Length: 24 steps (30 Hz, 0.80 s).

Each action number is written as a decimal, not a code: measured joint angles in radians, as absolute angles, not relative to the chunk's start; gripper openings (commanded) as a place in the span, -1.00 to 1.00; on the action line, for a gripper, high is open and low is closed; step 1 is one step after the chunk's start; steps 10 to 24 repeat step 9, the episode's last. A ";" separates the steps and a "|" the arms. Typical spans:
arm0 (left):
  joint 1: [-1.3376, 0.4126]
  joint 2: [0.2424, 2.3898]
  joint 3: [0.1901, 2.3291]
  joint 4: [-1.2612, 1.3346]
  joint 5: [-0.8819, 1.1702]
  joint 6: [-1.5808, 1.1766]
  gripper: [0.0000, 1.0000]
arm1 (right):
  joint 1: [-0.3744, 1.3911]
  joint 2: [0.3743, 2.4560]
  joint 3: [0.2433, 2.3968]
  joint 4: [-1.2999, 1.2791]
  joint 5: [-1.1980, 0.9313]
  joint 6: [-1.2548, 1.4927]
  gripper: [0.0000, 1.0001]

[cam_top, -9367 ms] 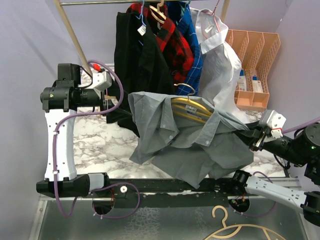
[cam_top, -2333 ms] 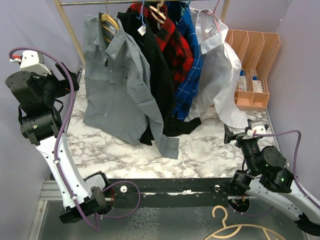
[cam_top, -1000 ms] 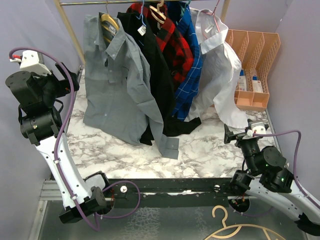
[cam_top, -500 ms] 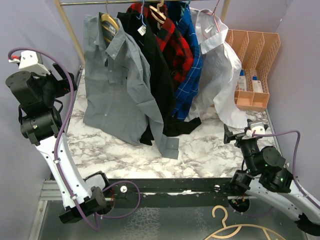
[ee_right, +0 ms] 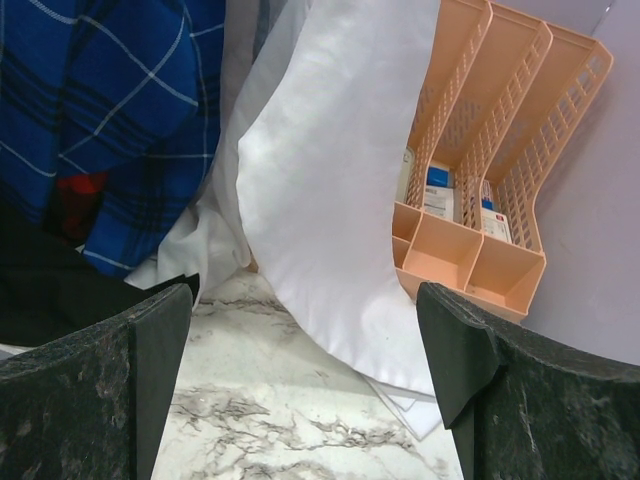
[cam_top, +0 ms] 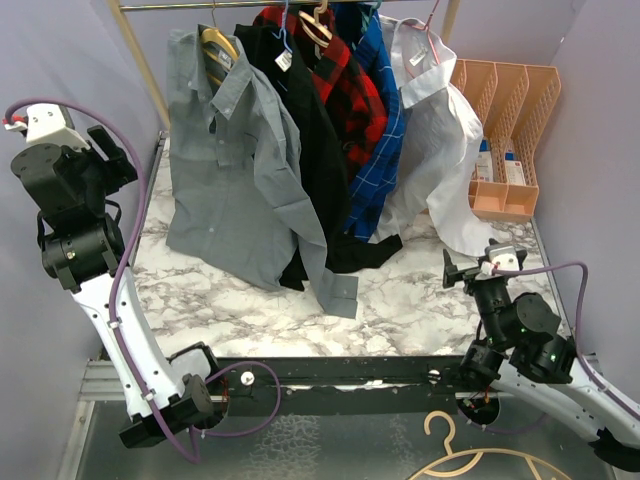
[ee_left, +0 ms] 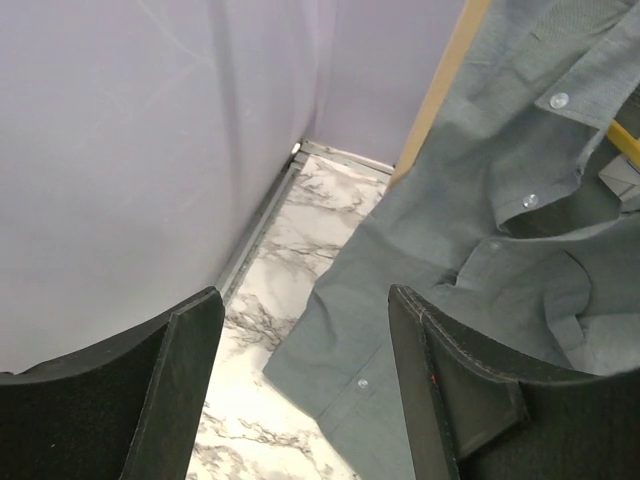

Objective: Place the shirt on the hanger
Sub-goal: Reset both arms

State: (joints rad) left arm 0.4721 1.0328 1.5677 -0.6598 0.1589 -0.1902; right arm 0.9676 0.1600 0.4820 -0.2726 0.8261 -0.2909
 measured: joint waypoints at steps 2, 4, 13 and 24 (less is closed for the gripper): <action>0.473 1.030 1.568 -0.657 0.140 -0.190 0.35 | 0.968 0.160 0.476 -0.261 0.826 -0.297 0.90; 0.475 1.027 1.568 -0.654 0.123 -0.190 0.33 | 0.968 0.155 0.471 -0.250 0.826 -0.305 0.90; 0.484 1.015 1.568 -0.642 0.093 -0.188 0.53 | 0.968 0.136 0.458 -0.223 0.826 -0.321 0.90; 0.484 1.015 1.568 -0.642 0.093 -0.188 0.53 | 0.968 0.136 0.458 -0.223 0.826 -0.321 0.90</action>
